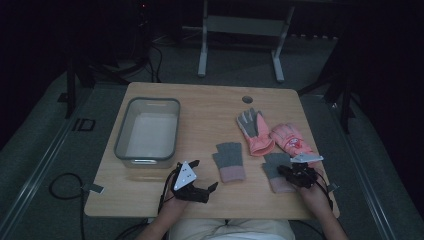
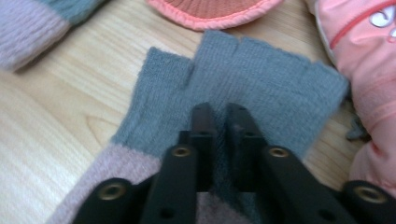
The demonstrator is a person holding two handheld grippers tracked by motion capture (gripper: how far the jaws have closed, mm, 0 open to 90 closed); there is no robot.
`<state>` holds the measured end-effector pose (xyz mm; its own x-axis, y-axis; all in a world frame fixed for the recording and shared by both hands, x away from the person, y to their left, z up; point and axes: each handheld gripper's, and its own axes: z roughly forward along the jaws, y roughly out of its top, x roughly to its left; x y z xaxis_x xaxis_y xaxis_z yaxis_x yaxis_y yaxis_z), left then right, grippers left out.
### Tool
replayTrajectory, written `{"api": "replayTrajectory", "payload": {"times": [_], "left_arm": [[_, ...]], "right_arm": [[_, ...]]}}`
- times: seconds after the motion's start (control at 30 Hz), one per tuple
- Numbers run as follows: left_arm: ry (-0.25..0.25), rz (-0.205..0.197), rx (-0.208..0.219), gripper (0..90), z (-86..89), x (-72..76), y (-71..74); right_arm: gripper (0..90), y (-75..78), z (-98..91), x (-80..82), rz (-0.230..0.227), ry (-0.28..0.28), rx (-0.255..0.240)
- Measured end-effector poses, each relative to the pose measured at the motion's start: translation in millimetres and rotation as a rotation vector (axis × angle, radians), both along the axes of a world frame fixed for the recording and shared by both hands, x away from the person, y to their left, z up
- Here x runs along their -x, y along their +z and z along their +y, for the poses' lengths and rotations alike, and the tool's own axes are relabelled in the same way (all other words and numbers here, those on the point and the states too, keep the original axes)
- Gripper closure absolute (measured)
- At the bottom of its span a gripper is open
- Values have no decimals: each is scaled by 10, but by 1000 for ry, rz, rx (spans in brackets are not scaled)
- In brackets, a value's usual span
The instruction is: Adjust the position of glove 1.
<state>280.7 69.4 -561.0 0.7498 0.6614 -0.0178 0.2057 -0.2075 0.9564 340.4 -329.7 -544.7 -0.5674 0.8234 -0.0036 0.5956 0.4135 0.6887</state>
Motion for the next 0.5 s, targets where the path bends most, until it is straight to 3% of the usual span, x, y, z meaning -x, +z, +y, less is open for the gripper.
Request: {"api": "replayTrajectory", "payload": {"times": [0.1, 0.27, 0.5], "left_arm": [[2, 1, 4, 7, 4, 1, 0], [2, 3, 4, 7, 3, 1, 0], [0, -2, 0, 7, 0, 3, 0]], "right_arm": [[859, 77, 43, 36, -3, -38, -5], [861, 378, 93, 115, -45, -66, -112], [860, 752, 411, 78, -121, 0, -166]]}}
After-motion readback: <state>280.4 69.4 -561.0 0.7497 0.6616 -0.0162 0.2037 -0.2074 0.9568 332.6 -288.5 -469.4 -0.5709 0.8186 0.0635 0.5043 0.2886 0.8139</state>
